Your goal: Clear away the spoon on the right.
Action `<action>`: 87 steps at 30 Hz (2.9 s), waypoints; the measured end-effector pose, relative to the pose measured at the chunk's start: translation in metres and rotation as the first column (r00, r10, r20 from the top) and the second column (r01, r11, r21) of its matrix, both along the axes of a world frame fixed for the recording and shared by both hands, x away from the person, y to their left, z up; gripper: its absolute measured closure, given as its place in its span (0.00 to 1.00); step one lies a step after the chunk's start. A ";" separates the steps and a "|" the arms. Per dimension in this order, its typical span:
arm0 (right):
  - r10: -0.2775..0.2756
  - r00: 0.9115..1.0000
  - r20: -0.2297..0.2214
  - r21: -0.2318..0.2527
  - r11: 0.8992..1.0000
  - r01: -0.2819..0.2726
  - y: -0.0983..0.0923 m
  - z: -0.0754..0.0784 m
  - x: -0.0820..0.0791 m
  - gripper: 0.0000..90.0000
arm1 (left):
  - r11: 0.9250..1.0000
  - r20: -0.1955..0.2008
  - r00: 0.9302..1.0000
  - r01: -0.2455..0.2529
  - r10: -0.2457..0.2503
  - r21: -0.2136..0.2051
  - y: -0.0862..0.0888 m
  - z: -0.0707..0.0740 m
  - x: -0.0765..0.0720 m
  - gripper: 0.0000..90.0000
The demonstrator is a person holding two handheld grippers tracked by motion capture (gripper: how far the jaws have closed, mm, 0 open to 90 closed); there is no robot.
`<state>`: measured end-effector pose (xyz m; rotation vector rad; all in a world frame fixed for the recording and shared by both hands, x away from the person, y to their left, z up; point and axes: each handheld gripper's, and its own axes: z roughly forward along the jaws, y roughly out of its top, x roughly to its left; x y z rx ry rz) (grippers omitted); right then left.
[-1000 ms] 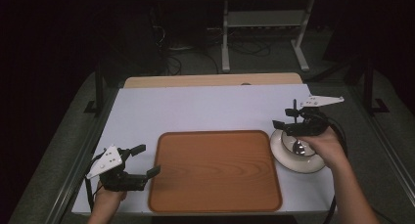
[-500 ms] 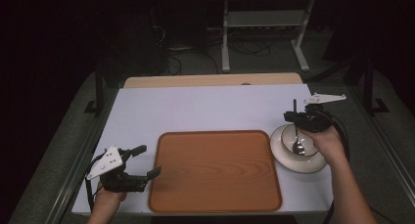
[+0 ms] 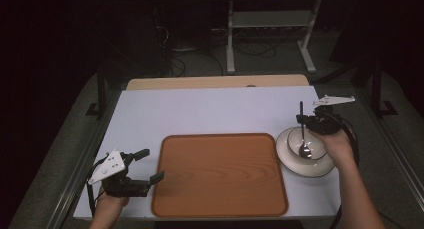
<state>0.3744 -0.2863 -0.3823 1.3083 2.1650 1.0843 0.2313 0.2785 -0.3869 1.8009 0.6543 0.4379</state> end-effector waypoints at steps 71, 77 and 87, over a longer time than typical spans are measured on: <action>-0.194 0.981 -0.009 -0.065 0.979 0.194 -0.059 -0.002 -0.054 0.99 | 1.000 0.011 1.000 0.003 -0.003 -0.003 -0.002 0.002 -0.001 0.15; -0.190 0.982 0.014 -0.049 0.980 0.191 -0.057 0.002 -0.058 0.95 | 1.000 0.012 1.000 0.008 -0.008 0.002 -0.002 0.002 0.000 0.15; -0.182 0.981 0.072 0.051 0.983 0.179 -0.047 0.014 -0.078 0.57 | 1.000 0.015 1.000 0.008 -0.008 0.000 -0.002 0.002 0.000 0.15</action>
